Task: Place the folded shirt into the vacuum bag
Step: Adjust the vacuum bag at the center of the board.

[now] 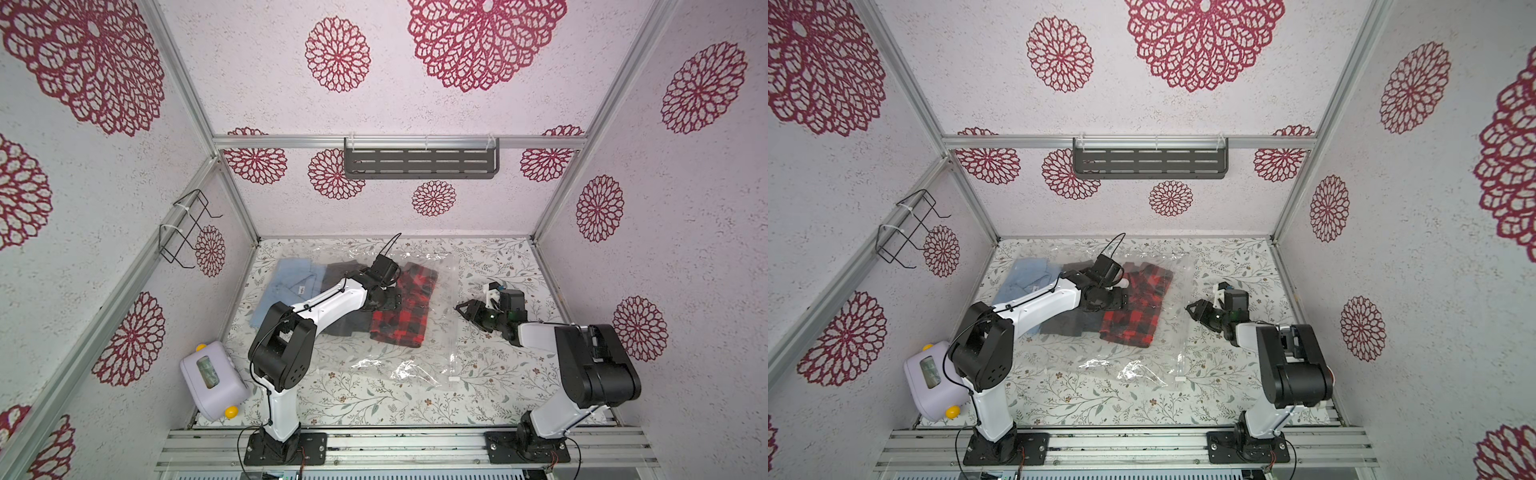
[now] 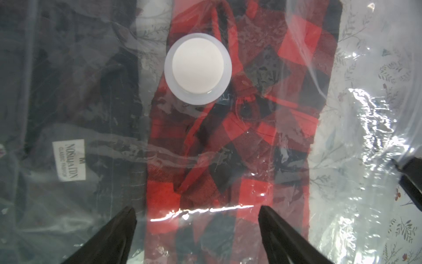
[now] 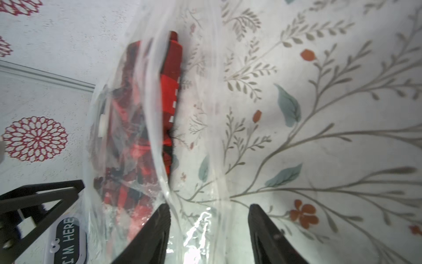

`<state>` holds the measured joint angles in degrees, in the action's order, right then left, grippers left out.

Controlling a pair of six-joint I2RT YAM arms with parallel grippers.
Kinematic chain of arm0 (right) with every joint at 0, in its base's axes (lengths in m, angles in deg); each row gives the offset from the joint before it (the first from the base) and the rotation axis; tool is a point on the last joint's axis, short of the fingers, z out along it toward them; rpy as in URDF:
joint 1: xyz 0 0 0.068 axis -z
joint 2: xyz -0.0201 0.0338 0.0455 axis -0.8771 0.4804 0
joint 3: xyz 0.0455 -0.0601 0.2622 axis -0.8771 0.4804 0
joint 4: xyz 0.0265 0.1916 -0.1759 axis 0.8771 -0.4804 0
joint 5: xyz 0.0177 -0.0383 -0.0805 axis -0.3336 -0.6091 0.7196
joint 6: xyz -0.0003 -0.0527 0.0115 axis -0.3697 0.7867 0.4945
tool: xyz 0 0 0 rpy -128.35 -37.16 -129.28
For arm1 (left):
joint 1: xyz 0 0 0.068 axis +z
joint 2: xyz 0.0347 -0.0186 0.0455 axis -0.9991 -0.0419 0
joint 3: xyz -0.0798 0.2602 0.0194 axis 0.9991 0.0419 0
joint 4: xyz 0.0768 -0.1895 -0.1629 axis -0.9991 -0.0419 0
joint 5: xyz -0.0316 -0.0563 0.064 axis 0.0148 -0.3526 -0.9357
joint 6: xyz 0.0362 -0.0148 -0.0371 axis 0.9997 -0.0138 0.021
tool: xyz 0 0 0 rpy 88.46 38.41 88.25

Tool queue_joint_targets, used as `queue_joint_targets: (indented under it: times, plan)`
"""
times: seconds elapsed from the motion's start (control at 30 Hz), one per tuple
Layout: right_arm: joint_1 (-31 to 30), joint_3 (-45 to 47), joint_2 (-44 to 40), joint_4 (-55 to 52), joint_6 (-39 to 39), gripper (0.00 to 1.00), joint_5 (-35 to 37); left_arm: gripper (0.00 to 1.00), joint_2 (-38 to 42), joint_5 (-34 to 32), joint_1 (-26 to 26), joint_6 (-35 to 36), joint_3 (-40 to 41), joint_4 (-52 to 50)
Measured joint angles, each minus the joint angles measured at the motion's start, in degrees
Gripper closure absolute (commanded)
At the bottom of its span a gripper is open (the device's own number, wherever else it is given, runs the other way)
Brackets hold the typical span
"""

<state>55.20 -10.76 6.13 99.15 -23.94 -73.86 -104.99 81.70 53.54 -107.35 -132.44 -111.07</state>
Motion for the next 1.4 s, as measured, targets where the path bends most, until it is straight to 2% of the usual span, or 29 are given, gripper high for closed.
queue_joint_targets:
  times: [0.13,0.3,0.5,0.63,0.8,1.03,1.2,1.4]
  plan:
    - [-3.5,-2.4,-6.5,-1.1,-0.2,0.41,-0.8,0.10,1.9,-2.7,0.1,0.5,0.8,-0.3]
    - [-12.9,-8.3,-5.7,-0.2,-0.8,0.40,-1.5,0.08,6.3,-6.7,2.2,1.7,1.2,-1.1]
    - [-19.9,-14.1,5.8,6.2,-3.9,0.40,-5.3,0.06,7.5,-9.6,7.6,2.6,1.6,-0.6]
    - [-21.2,-15.6,16.1,13.7,-8.2,0.42,-8.6,0.05,7.5,-9.7,11.1,2.6,3.3,-0.2]
    - [-21.3,-15.6,25.4,17.3,-11.0,0.47,-9.2,0.05,6.9,-8.2,16.4,1.9,6.1,1.6]
    - [-21.4,-12.2,23.2,19.6,-10.8,0.47,-5.4,0.05,4.5,-5.9,21.4,0.6,10.1,3.3]
    - [-21.4,-10.1,17.2,14.5,-10.3,0.45,-3.9,0.05,4.5,-5.0,23.0,0.6,10.4,4.1]
    - [-23.0,-18.3,15.1,10.2,-10.1,0.42,-5.9,0.05,4.7,-3.8,27.2,0.5,10.4,5.3]
